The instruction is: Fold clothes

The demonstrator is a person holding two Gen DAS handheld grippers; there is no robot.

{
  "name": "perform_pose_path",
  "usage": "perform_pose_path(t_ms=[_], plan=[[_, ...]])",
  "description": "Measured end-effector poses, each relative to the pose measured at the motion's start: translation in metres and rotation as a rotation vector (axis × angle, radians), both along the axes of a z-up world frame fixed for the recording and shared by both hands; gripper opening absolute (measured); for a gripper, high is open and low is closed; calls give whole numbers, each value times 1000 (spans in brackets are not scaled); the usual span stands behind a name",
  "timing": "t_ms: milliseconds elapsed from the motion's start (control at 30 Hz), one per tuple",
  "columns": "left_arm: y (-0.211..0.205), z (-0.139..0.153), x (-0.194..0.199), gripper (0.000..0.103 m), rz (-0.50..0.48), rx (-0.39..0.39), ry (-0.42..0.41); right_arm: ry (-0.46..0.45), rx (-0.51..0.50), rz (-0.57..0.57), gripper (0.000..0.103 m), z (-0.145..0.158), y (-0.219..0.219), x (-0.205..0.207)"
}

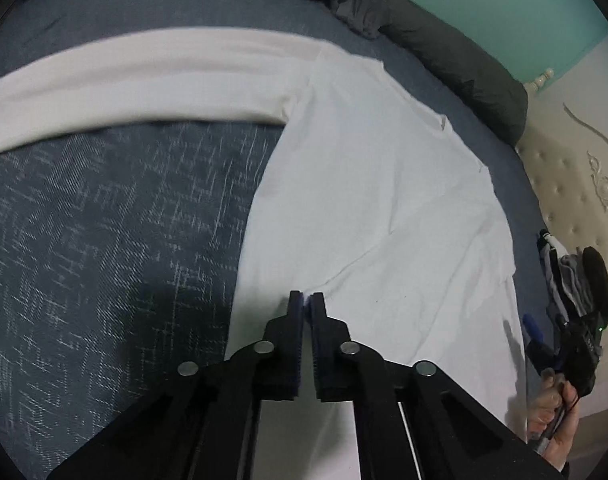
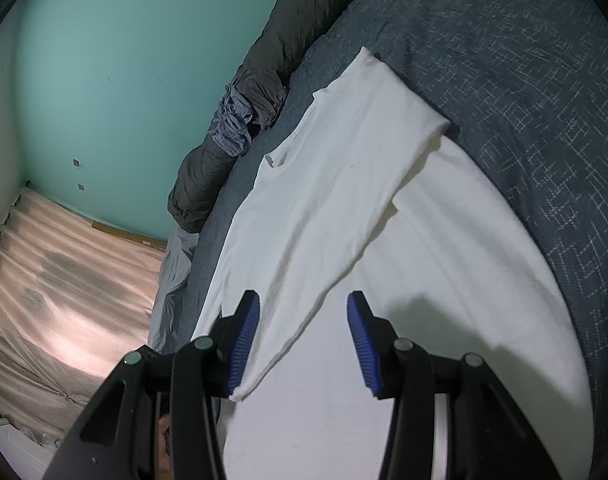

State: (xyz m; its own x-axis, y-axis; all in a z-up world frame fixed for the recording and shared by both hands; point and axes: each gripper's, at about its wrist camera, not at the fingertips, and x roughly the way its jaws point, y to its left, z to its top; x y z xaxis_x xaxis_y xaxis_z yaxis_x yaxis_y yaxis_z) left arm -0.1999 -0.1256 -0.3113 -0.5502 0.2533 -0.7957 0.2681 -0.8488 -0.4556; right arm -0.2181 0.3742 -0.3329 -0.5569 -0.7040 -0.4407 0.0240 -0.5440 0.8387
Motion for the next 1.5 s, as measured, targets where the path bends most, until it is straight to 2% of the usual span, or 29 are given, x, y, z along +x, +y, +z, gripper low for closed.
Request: perform_pose_path(t_ms=[200,333,433,667,900,1067,1167,1267,1500], plan=[[-7,5,-4,2,30,-36,3,-2,2,5,46,-1,-1,1],[-19,-4,-3,2,50,-7,-21,-5,2,1,46,-3,1,0],[-12,-11,-9,2,47,-1,-39,-11,2,-5,46,-4,2,-1],[-8,6,-1,4,54,-46,-16,-16,3,-14,46,-4,6,-2],[5,21,7,7,24,-71,9,-40,-1,-45,51,-9,14,-4],[21,13,4,9,-40,-96,-12,-50,11,-75,51,-10,26,-6],[29,6,0,9,-64,-105,-20,-39,39,-130,51,-4,47,-12],[32,0,1,9,-74,-113,-25,-29,120,-184,51,3,73,-26],[32,-8,0,11,-84,-123,-39,-87,292,-140,51,-6,79,-61]])
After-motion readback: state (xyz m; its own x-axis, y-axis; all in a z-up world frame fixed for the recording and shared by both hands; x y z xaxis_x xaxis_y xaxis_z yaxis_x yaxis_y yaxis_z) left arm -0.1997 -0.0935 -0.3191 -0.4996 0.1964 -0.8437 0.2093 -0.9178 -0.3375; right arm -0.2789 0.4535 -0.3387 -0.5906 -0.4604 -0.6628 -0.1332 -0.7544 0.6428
